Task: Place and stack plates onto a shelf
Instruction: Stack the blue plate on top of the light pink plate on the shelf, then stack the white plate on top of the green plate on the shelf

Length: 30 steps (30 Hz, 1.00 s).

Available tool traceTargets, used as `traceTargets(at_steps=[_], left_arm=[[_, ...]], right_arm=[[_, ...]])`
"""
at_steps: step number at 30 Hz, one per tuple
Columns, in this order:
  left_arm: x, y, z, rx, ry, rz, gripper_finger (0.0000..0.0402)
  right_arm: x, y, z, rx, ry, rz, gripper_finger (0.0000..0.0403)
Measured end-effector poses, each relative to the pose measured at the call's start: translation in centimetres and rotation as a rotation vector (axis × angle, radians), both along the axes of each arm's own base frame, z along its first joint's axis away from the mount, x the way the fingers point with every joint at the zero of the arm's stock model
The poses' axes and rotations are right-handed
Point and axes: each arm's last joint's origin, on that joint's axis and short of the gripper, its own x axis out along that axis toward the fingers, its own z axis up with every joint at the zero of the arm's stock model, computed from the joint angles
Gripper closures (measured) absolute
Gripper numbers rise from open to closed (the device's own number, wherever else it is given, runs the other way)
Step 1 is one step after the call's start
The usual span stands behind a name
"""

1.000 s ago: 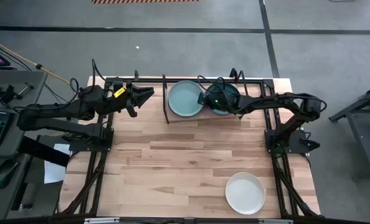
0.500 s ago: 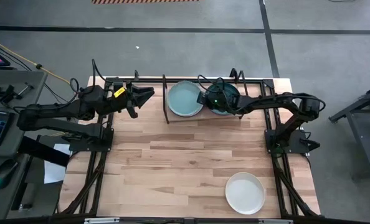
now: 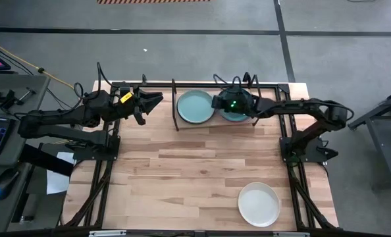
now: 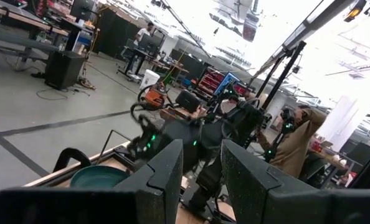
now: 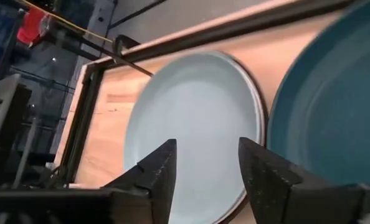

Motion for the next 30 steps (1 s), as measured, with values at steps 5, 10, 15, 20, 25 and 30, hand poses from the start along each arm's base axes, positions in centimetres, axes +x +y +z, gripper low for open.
traceTargets(at_steps=[5,10,15,20,25,30], left_arm=[[0.0,0.0,0.0,0.001,0.0,-0.006,0.0303],[0.0,0.0,0.0,0.001,0.005,-0.006,0.0303],[0.0,0.0,-0.3,-0.001,0.032,-0.01,0.0303],[0.2,-0.5,-0.2,0.058,0.039,-0.173,0.0303],[0.2,-0.6,-0.4,0.082,0.058,-0.198,0.0303],[0.2,-0.5,-0.3,0.081,0.054,-0.178,0.0303]], right_arm=[[-1.7,0.5,2.5,-0.089,0.024,0.061,0.0245],[-2.4,3.1,4.1,-0.173,0.059,0.281,0.0245],[-2.3,6.6,5.4,-0.257,0.022,0.549,0.0245],[-2.1,9.3,6.6,-0.363,-0.058,0.69,0.0245],[-1.8,10.4,7.6,-0.439,-0.145,0.727,0.0245],[-1.7,10.4,7.8,-0.448,-0.167,0.721,0.0245]])
